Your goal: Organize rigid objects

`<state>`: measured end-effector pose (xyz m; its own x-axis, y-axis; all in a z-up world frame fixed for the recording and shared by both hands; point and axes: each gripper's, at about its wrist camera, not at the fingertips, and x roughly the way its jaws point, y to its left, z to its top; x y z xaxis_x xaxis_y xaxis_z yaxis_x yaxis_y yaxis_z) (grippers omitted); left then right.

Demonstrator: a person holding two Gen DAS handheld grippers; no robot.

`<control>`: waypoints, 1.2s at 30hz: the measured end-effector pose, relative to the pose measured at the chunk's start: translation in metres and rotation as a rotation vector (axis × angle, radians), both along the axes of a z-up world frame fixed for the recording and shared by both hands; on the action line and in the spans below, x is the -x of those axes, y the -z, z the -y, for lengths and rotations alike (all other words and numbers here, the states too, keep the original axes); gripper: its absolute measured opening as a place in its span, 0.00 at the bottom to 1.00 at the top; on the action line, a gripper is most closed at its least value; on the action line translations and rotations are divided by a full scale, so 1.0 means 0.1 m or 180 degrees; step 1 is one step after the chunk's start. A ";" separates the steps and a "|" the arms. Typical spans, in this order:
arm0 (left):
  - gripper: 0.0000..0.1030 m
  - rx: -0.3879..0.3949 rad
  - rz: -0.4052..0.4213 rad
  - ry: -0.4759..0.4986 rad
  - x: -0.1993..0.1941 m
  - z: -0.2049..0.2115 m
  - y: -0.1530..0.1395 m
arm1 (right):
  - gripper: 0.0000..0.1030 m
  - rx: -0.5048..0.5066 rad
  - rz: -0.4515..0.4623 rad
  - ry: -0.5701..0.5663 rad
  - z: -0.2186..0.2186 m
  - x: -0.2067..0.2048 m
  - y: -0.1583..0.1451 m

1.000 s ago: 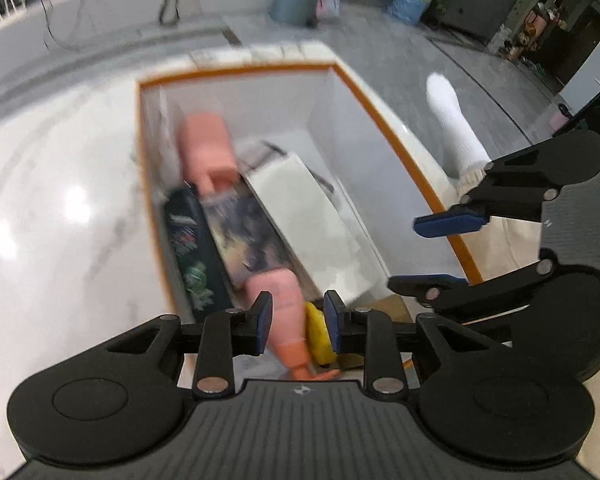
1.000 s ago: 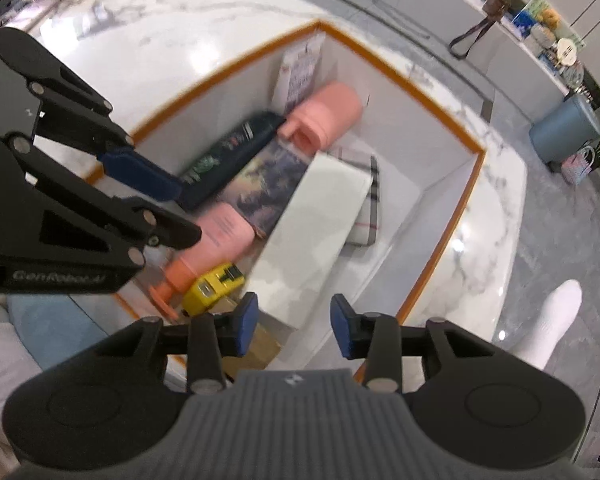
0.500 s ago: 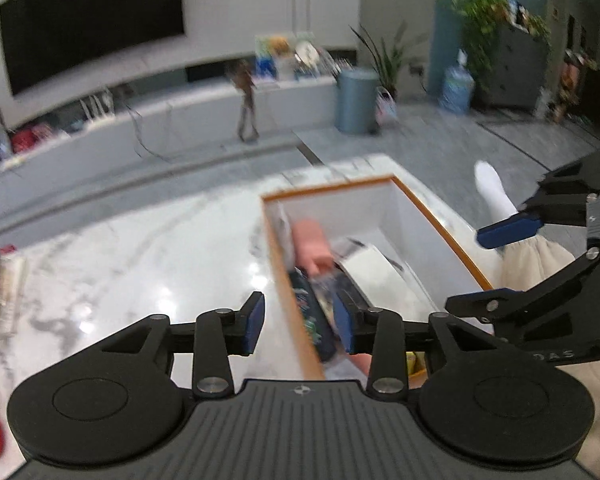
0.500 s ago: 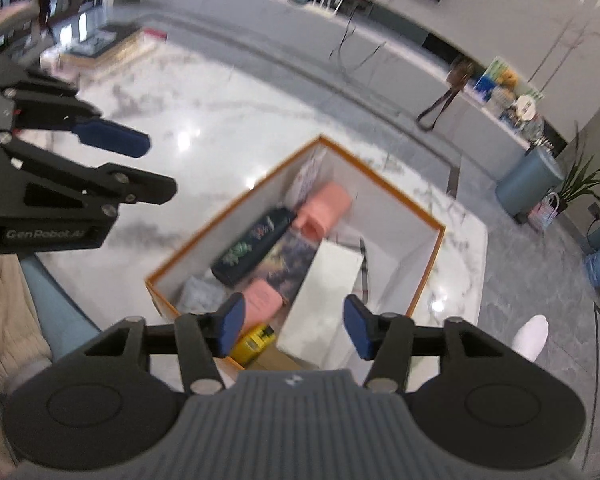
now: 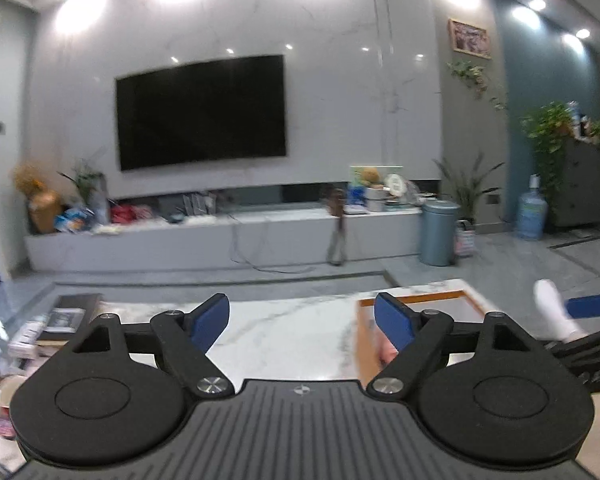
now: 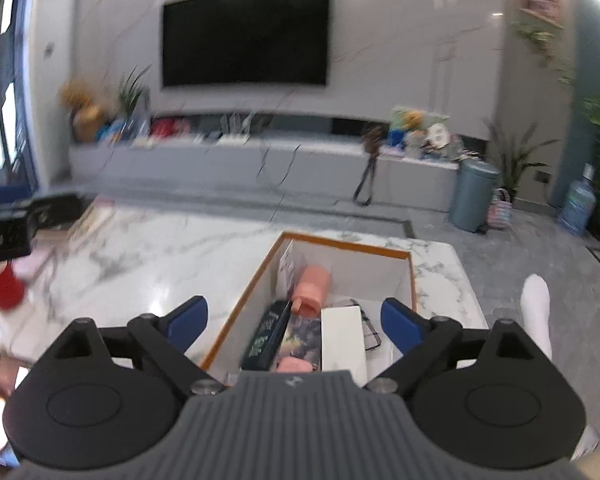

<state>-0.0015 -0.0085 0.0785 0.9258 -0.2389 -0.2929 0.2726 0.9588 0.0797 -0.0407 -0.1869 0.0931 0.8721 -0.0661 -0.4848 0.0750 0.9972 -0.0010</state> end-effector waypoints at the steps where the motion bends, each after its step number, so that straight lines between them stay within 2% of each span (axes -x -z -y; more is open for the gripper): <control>1: 0.96 -0.0066 0.0038 -0.0063 0.04 0.00 0.03 | 0.96 -0.0021 0.0085 0.0062 -0.02 0.06 0.03; 3: 1.00 -0.0105 0.0064 -0.0201 0.11 -0.01 0.11 | 0.96 -0.0061 0.0264 0.0197 -0.08 0.18 0.11; 5: 1.00 0.0031 0.0014 -0.0277 0.17 -0.06 0.23 | 0.98 -0.0035 0.0364 0.0248 -0.15 0.27 0.21; 11: 1.00 0.0156 -0.0445 -0.0272 0.12 -0.09 0.64 | 0.98 0.0087 0.0521 0.0406 -0.36 0.44 0.54; 18: 1.00 0.0047 -0.0577 -0.0318 0.10 -0.03 0.86 | 0.98 0.0226 0.0462 0.0332 -0.44 0.34 0.86; 26: 1.00 -0.0091 -0.0761 -0.0360 0.09 0.02 1.09 | 0.98 0.0015 0.0245 0.0380 -0.33 0.17 1.09; 30: 1.00 -0.0108 -0.0868 -0.0373 0.06 0.00 1.14 | 0.98 -0.0006 0.0146 0.0376 -0.34 0.11 1.16; 36: 1.00 -0.0102 -0.0887 -0.0365 0.09 0.00 1.13 | 0.98 0.0029 0.0163 0.0395 -0.34 0.13 1.17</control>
<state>-0.0101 -0.0085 -0.0349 0.8291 -0.1241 -0.5452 0.1785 0.9828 0.0477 -0.0532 -0.1528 -0.0240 0.8806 -0.1792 -0.4386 0.1981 0.9802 -0.0029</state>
